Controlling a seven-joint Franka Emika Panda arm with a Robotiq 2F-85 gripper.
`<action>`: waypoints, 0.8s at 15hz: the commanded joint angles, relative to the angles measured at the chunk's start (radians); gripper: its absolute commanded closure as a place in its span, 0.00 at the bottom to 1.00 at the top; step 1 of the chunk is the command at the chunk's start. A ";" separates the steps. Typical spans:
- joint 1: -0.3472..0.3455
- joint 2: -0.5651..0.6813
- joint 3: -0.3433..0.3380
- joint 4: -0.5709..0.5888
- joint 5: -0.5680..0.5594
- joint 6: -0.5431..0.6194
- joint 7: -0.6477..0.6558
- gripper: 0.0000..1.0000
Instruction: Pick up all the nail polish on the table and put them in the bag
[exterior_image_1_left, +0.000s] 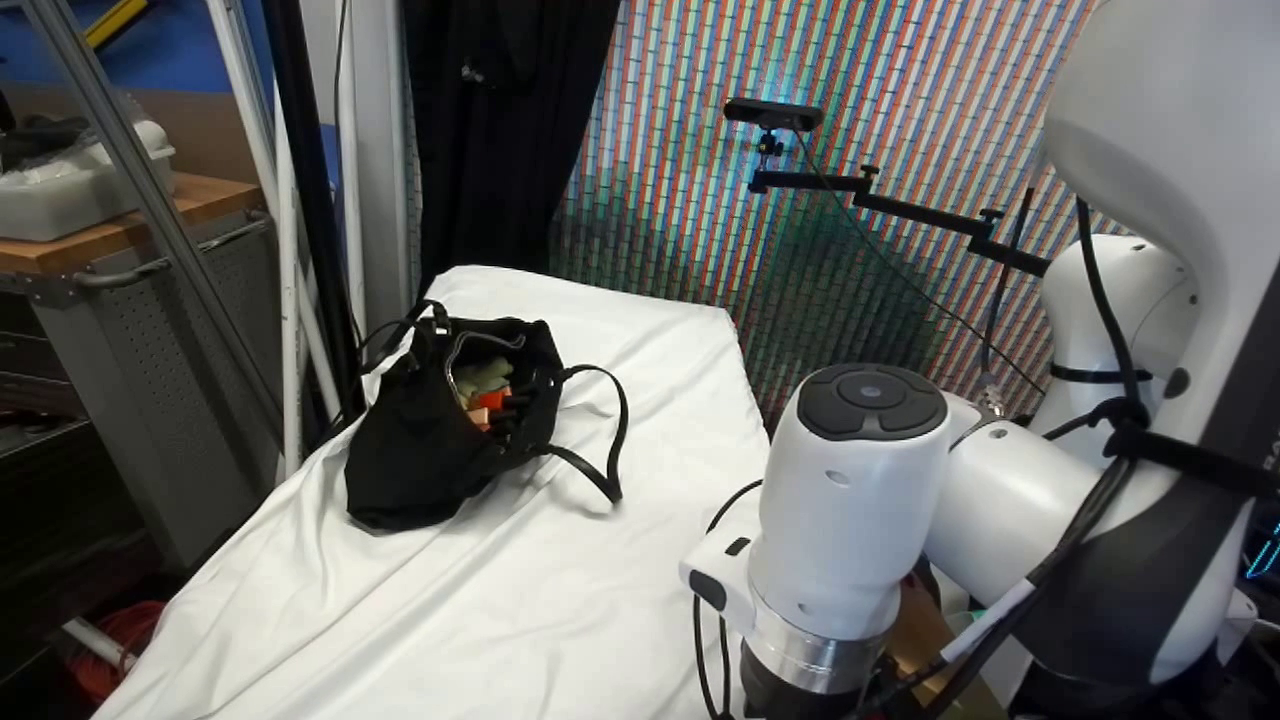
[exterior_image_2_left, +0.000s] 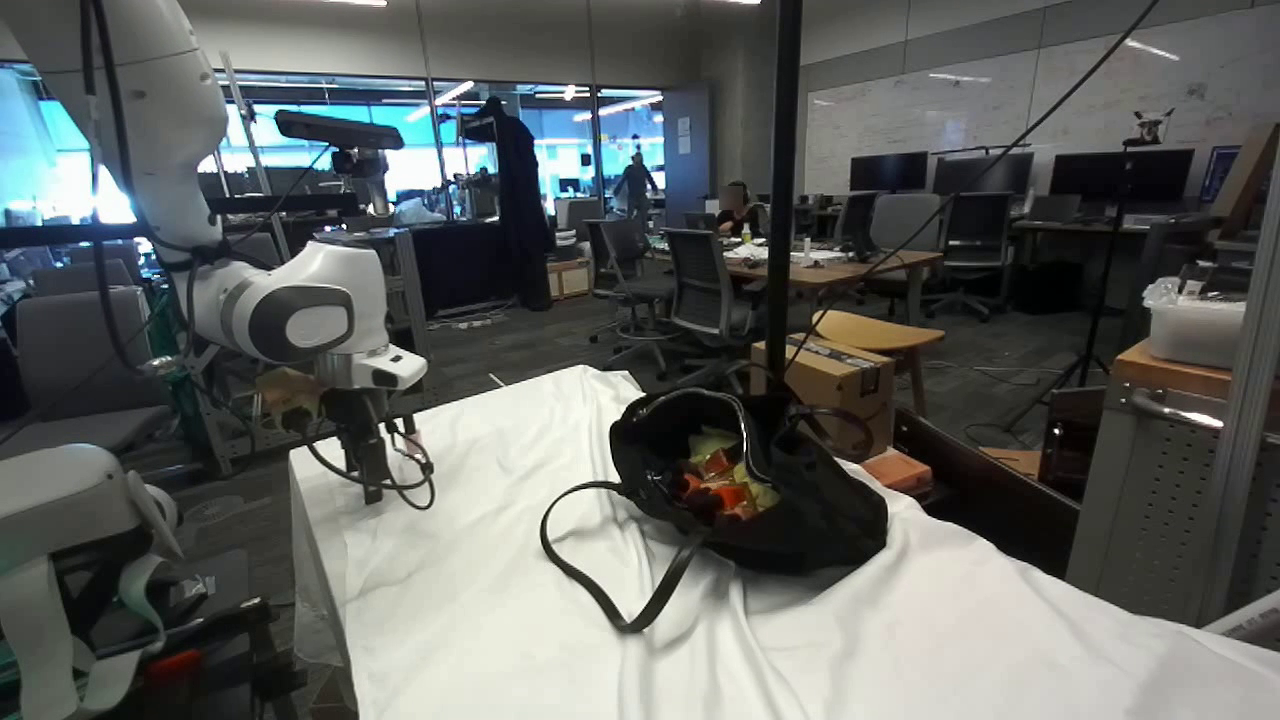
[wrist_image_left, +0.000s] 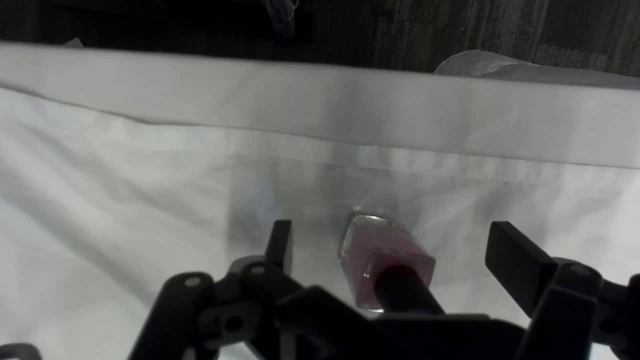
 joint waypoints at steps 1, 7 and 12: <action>0.036 0.021 -0.039 0.010 -0.040 0.016 0.030 0.00; 0.048 0.027 -0.059 0.018 -0.063 0.009 0.042 0.06; 0.052 0.026 -0.056 0.024 -0.068 -0.007 0.041 0.40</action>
